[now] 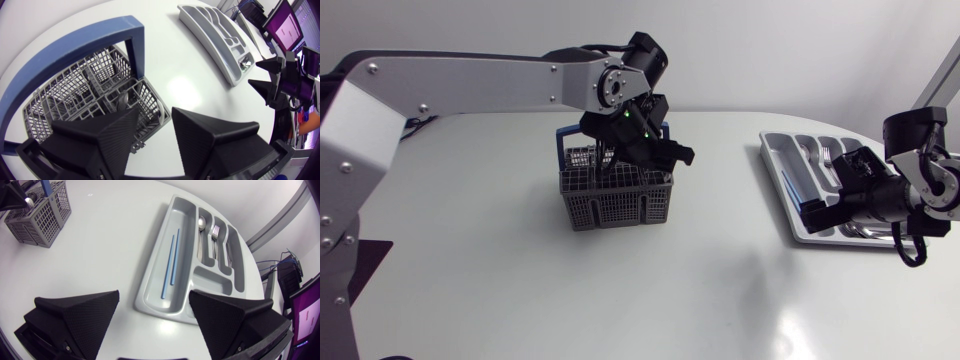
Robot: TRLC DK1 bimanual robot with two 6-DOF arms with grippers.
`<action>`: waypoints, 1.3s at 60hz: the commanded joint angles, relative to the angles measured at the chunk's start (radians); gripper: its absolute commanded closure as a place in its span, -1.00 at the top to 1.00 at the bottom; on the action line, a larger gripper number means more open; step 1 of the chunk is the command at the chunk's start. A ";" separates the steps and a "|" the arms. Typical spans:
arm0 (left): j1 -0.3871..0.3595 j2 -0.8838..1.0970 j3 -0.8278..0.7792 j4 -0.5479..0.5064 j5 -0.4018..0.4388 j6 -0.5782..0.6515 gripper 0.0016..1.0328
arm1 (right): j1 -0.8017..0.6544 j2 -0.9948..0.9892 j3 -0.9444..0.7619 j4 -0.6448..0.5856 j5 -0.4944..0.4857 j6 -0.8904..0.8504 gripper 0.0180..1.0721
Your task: Unload the cutlery basket into the drawer organizer.
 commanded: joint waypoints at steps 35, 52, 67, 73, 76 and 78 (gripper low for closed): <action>-0.020 0.027 0.029 0.005 -0.016 -0.016 -0.72 | 0.010 -0.025 -0.043 0.019 0.002 0.011 0.90; -0.018 0.005 0.012 0.002 -0.016 -0.015 -0.87 | 0.010 -0.031 -0.046 0.021 0.002 0.009 0.90; -0.021 -0.016 0.003 0.000 -0.016 -0.015 -0.89 | 0.010 -0.039 -0.048 0.021 0.002 0.008 0.90; -0.021 -0.027 0.000 0.000 -0.016 -0.018 -0.89 | 0.010 -0.042 -0.048 0.021 0.002 0.006 0.90; -0.021 -0.033 0.000 -0.001 -0.016 -0.018 -0.89 | 0.010 -0.044 -0.048 0.021 0.002 0.005 0.90; -0.021 -0.036 0.000 -0.003 -0.015 -0.021 -0.89 | 0.010 -0.044 -0.048 0.021 0.002 0.006 0.90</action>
